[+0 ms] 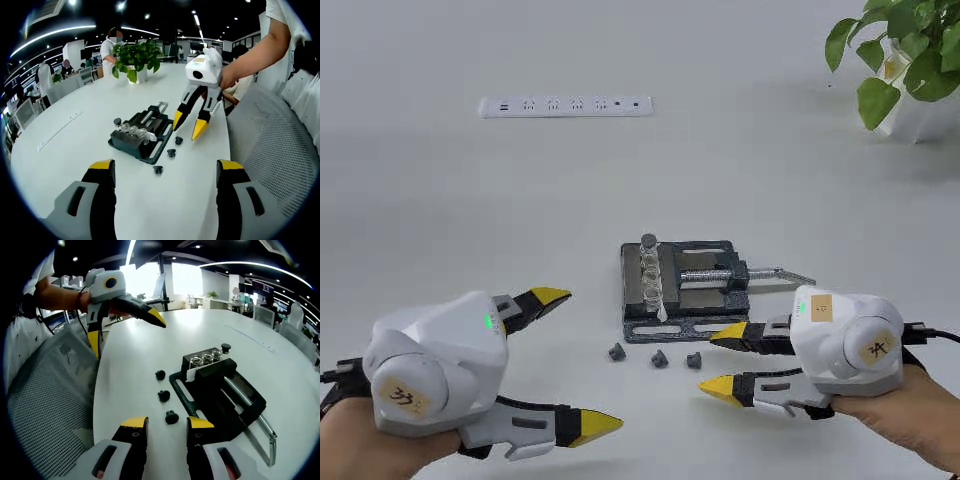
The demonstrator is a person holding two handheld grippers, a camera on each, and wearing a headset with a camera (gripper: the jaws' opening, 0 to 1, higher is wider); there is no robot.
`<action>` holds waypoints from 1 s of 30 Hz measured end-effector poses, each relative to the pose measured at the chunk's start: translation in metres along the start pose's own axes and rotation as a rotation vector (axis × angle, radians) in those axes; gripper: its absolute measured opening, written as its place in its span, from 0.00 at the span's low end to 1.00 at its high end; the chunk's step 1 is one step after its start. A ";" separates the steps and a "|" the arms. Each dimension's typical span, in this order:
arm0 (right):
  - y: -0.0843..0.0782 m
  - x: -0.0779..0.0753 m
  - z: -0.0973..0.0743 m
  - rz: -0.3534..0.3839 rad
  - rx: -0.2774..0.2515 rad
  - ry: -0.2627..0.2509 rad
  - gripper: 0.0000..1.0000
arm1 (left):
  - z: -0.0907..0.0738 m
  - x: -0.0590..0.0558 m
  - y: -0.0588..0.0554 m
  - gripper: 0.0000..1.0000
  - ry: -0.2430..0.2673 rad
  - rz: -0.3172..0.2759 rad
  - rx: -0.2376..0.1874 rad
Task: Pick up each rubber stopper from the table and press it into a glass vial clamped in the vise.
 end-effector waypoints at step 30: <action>-0.004 -0.007 0.010 -0.056 0.032 0.046 0.07 | -0.002 0.003 -0.002 0.81 0.004 -0.020 0.001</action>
Point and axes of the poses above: the centre of the closed fingertips' face, and the gripper's own axes: z roughly forward along the fingers, x roughly to its left, y roughly out of its top, the point moved 3 cm from there along -z, roughly backward along the fingers, and after that the axes turned 14 degrees about -z, right-handed, at the moved point
